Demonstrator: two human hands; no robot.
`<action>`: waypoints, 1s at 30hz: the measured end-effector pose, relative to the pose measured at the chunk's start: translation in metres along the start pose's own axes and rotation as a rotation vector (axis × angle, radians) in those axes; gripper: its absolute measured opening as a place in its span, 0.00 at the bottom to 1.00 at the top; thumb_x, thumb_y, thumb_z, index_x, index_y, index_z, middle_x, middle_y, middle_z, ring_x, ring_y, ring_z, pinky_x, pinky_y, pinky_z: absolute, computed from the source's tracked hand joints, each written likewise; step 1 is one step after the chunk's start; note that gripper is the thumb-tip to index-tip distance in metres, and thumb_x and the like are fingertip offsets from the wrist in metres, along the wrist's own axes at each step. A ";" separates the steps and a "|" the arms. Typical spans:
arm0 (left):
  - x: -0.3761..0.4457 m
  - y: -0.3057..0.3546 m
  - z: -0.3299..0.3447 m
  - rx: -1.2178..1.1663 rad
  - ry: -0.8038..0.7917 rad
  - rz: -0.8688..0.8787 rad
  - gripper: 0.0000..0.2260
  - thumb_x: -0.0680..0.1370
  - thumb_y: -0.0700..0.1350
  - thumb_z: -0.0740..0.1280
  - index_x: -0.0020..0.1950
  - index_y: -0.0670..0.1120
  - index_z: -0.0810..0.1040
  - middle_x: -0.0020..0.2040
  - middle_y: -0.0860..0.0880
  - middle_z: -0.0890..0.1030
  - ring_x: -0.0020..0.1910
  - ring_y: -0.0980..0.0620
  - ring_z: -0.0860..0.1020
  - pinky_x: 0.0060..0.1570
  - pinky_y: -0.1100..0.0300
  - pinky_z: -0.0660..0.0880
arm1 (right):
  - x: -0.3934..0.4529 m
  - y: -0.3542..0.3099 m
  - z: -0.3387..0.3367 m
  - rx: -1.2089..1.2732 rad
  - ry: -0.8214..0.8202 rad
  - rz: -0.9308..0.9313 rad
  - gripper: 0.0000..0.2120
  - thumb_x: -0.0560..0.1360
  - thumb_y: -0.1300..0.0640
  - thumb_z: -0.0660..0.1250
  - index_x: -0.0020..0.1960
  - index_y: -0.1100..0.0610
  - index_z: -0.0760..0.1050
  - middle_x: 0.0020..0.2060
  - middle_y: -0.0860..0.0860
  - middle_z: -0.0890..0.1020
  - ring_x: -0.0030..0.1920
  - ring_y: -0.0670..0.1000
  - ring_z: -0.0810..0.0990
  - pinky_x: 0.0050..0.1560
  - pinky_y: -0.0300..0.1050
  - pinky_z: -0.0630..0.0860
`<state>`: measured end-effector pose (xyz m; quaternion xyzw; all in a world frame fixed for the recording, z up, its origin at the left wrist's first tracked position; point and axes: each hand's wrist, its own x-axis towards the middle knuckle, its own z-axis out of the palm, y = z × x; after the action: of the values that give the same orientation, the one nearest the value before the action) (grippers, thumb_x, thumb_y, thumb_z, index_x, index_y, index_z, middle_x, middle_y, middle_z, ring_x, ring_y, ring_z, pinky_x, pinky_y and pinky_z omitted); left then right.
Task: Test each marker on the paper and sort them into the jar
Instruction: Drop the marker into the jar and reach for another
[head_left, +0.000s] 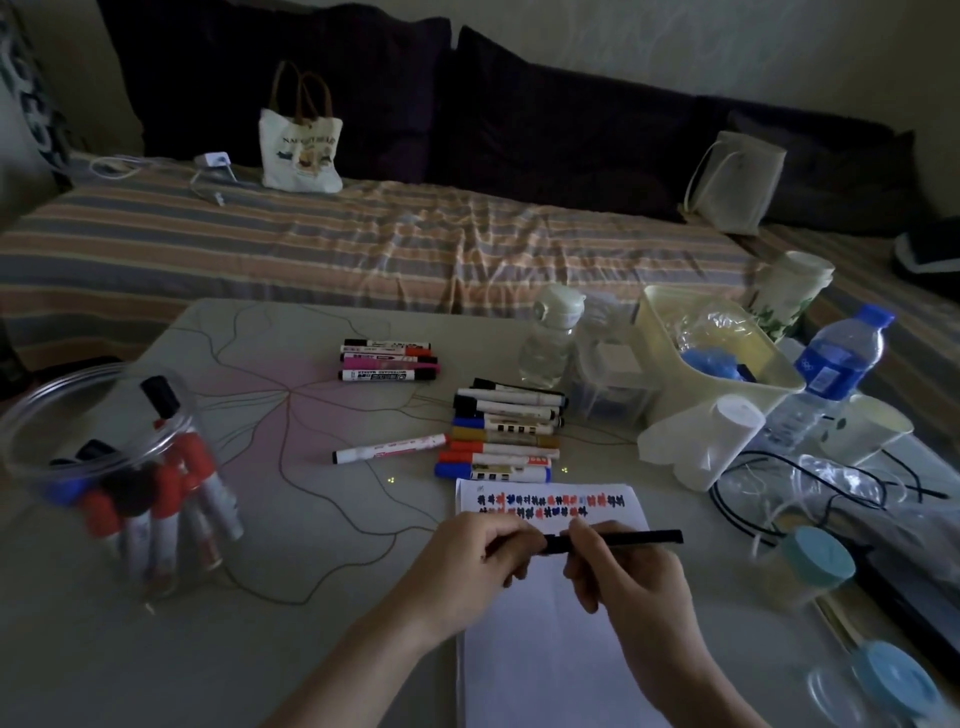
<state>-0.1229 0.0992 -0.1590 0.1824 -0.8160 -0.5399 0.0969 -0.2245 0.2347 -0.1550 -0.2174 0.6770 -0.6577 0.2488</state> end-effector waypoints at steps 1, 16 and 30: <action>-0.002 -0.001 0.004 -0.011 0.036 0.012 0.07 0.81 0.48 0.63 0.47 0.51 0.81 0.34 0.56 0.78 0.32 0.61 0.75 0.34 0.69 0.71 | 0.000 0.001 0.001 -0.006 -0.002 0.015 0.12 0.76 0.58 0.68 0.42 0.67 0.79 0.28 0.57 0.79 0.28 0.51 0.74 0.28 0.39 0.70; 0.002 0.015 -0.005 -1.166 0.479 -0.318 0.08 0.80 0.38 0.62 0.51 0.35 0.80 0.48 0.40 0.84 0.48 0.47 0.83 0.50 0.58 0.81 | -0.010 -0.005 0.011 0.044 0.069 0.036 0.07 0.73 0.59 0.69 0.42 0.62 0.83 0.31 0.57 0.82 0.30 0.52 0.77 0.35 0.46 0.74; 0.011 -0.026 0.003 0.365 0.278 0.090 0.11 0.81 0.50 0.62 0.62 0.51 0.73 0.53 0.55 0.78 0.48 0.61 0.77 0.47 0.67 0.75 | 0.013 -0.006 -0.025 0.318 0.269 0.177 0.09 0.78 0.57 0.66 0.43 0.62 0.76 0.29 0.50 0.70 0.28 0.46 0.67 0.25 0.37 0.63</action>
<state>-0.1292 0.0886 -0.1843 0.2329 -0.8862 -0.3484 0.1978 -0.2506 0.2465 -0.1497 -0.0258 0.6084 -0.7547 0.2442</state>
